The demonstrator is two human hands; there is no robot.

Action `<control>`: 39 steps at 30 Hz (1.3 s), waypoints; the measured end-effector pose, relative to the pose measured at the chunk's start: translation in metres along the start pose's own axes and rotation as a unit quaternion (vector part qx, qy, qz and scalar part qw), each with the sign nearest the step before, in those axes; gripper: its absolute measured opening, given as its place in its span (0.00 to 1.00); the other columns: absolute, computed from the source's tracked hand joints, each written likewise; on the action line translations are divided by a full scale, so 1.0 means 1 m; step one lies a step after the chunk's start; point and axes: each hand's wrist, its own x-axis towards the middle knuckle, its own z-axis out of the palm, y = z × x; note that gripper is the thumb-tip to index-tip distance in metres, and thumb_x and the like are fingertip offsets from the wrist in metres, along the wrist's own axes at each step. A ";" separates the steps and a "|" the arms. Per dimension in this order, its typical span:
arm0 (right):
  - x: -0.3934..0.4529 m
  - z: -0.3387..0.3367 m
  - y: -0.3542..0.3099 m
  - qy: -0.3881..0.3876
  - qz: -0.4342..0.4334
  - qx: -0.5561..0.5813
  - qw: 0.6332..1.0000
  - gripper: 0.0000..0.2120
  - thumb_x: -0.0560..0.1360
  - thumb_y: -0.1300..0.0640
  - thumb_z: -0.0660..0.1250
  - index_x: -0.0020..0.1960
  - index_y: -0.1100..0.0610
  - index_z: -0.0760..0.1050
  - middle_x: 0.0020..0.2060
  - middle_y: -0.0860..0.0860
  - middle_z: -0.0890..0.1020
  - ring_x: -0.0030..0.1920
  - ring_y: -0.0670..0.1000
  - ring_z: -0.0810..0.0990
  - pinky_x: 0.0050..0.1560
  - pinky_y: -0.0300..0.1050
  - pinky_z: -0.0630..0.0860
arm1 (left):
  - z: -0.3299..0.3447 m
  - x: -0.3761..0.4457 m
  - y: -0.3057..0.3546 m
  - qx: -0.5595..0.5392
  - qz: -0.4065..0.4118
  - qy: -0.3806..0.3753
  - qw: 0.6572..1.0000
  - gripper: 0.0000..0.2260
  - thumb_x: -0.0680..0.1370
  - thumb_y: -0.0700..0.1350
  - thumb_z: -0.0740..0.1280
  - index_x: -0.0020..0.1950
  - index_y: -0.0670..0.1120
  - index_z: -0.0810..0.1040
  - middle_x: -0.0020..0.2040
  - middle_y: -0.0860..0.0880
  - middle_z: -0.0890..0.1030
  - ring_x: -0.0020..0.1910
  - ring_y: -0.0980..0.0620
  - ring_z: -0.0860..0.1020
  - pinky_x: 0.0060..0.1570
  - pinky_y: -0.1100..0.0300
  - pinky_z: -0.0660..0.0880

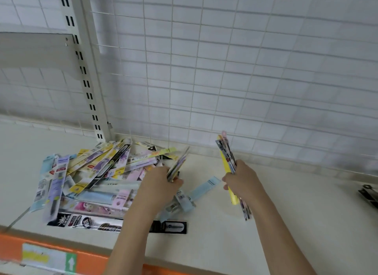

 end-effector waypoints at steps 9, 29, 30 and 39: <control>-0.019 -0.024 0.026 0.076 0.014 0.036 0.996 0.07 0.74 0.54 0.63 0.46 0.58 0.69 0.40 0.56 0.80 0.40 0.58 0.80 0.39 0.46 0.75 | 0.048 -0.003 0.030 0.217 0.007 -0.064 0.974 0.13 0.78 0.47 0.63 0.59 0.41 0.71 0.60 0.43 0.72 0.58 0.42 0.75 0.52 0.53 0.73; -0.052 -0.105 0.091 0.279 -0.121 0.152 0.940 0.12 0.76 0.58 0.66 0.40 0.48 0.65 0.29 0.47 0.71 0.30 0.42 0.73 0.29 0.31 0.67 | 0.086 -0.030 0.115 0.095 0.080 0.031 0.992 0.05 0.79 0.44 0.57 0.45 0.44 0.66 0.42 0.45 0.77 0.41 0.44 0.73 0.37 0.56 0.67; -0.053 -0.114 0.098 0.286 -0.122 0.159 0.937 0.10 0.76 0.58 0.66 0.41 0.50 0.66 0.29 0.46 0.72 0.31 0.40 0.74 0.30 0.30 0.67 | 0.093 -0.034 0.126 0.021 0.082 0.034 0.996 0.05 0.80 0.43 0.57 0.47 0.43 0.68 0.41 0.46 0.78 0.41 0.43 0.75 0.36 0.56 0.68; -0.043 -0.158 0.163 0.154 -0.067 0.139 0.976 0.11 0.75 0.57 0.67 0.41 0.50 0.65 0.29 0.47 0.73 0.29 0.47 0.73 0.28 0.33 0.68 | 0.164 -0.063 0.197 -0.266 0.125 0.094 0.951 0.05 0.80 0.43 0.57 0.55 0.50 0.63 0.43 0.50 0.75 0.43 0.55 0.78 0.37 0.71 0.73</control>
